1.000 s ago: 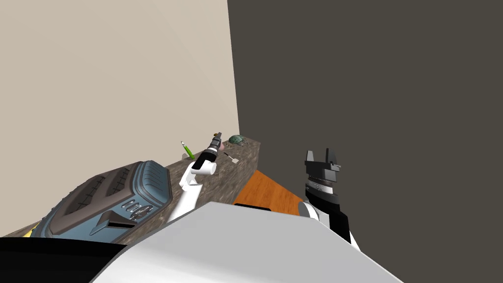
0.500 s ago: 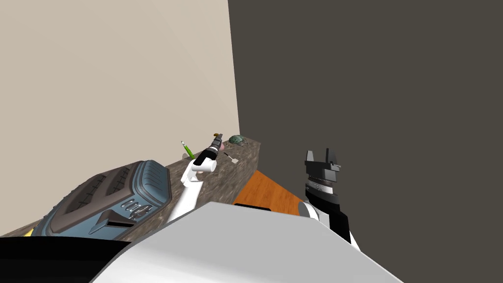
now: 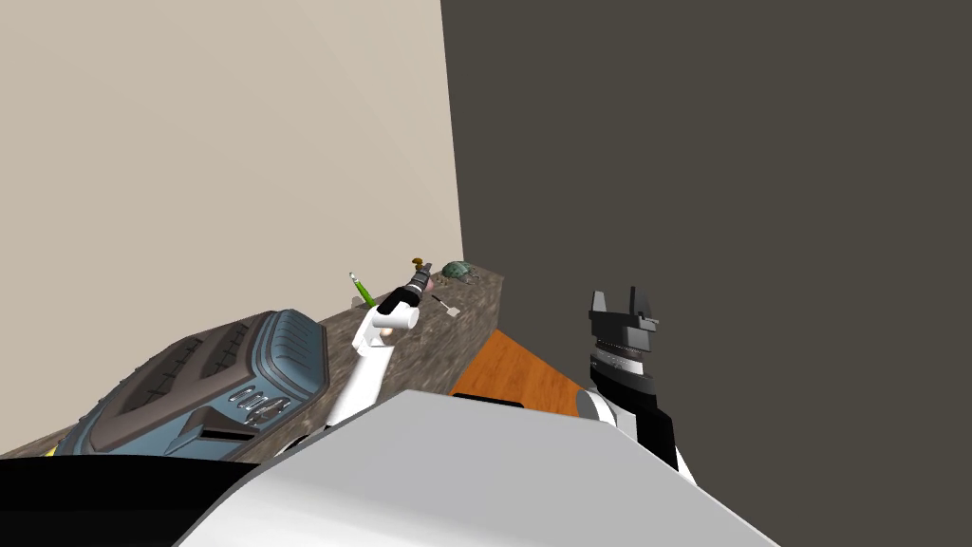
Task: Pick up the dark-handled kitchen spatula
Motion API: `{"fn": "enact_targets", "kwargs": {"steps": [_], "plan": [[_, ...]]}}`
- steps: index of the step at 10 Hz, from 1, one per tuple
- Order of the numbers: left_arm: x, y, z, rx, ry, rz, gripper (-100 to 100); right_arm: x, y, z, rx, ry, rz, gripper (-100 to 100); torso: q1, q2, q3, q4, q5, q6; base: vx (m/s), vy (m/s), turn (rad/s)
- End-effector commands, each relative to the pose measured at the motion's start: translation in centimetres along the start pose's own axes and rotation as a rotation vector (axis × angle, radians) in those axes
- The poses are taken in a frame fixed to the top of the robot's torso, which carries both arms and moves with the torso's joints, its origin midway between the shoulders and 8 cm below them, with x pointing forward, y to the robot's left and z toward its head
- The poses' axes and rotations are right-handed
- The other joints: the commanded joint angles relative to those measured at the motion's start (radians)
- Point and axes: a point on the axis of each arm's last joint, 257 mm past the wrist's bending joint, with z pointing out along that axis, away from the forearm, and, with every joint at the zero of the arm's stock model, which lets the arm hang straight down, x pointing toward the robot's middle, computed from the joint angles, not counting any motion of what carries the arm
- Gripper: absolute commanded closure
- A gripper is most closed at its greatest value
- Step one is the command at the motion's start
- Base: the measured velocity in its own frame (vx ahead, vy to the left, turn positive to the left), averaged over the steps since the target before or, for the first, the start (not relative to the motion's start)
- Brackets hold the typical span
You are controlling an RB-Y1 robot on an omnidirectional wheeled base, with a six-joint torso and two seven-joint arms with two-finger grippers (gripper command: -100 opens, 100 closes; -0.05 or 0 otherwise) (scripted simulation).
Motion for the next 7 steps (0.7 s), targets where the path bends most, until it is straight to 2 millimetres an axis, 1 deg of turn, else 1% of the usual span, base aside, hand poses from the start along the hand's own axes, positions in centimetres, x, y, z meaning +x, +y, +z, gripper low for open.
{"fn": "enact_targets", "kwargs": {"steps": [1,3,4,6,7], "plan": [[0.1,1.2,0.7,-0.049,0.017,0.019,-100,0.0,0.0,0.0,0.0,0.0,0.0,0,0.0,0.0,0.0,0.0,0.0,0.0,0.018,-0.022,0.027],[0.5,2.4,0.6,-0.093,0.032,0.019,-100,0.0,0.0,0.0,0.0,0.0,0.0,0,0.0,-0.001,0.0,0.0,0.0,0.0,0.019,-0.016,0.012],[0.5,3.1,1.2,-0.121,0.044,0.04,-100,0.0,0.0,0.0,0.0,0.0,0.0,0,0.0,0.0,0.0,0.0,0.0,0.0,0.036,-0.022,0.022],[0.9,4.4,0.9,-0.172,0.062,0.039,-100,0.0,0.0,0.0,0.0,0.0,0.0,0,-0.001,-0.001,-0.001,0.0,0.0,0.0,0.021,-0.019,0.006],[1.0,5.3,1.3,-0.208,0.078,0.06,-100,0.0,0.0,0.0,0.0,0.0,0.0,0,0.0,0.0,0.0,0.0,0.0,0.0,0.03,-0.021,0.016]]}}
